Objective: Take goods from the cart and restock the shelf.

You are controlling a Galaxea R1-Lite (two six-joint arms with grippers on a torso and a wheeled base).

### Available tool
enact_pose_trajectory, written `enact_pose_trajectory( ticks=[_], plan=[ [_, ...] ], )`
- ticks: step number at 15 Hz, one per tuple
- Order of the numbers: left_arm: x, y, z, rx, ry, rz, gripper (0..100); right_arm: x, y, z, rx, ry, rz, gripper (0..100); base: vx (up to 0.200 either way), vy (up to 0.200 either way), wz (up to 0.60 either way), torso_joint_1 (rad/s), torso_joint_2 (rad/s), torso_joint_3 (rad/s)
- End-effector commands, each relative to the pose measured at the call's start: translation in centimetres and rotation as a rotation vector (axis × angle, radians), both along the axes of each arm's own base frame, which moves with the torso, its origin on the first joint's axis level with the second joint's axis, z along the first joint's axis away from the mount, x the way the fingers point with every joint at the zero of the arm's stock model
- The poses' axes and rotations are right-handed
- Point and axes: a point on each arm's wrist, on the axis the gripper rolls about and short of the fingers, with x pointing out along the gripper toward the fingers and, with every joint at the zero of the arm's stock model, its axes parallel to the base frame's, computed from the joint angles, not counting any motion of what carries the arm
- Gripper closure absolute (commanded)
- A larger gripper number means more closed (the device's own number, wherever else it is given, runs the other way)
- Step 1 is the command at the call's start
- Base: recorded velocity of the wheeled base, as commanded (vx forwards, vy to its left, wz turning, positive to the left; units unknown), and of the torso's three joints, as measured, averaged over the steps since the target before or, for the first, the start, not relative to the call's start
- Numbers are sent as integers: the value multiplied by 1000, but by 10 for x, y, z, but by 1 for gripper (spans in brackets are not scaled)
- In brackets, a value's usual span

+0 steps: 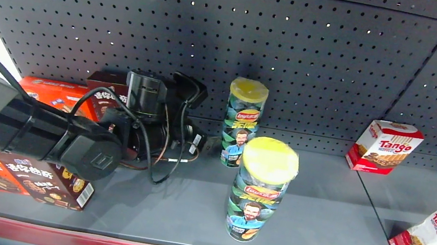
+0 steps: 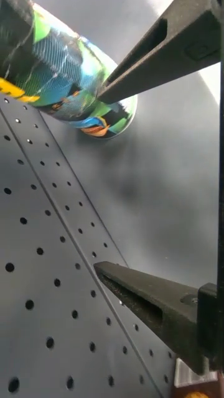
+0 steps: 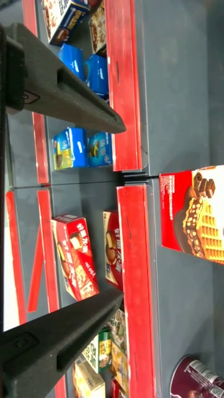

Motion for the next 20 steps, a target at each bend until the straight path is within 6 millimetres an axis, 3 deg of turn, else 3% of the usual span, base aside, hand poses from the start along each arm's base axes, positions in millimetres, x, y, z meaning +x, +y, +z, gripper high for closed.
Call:
enact_pose_trajectory(
  ticks=[1,19,20],
  plan=[
    [7,-4,-8,7,11,1,0,0,0,0,0,2,0,0,0,0,0,0,0,0],
    [11,-20,-12,5,12,-27,0,0,0,0,0,2,0,0,0,0,0,0,0,0],
    [7,-15,-2,-6,-10,-20,0,0,0,0,0,2,0,0,0,0,0,0,0,0]
  ],
)
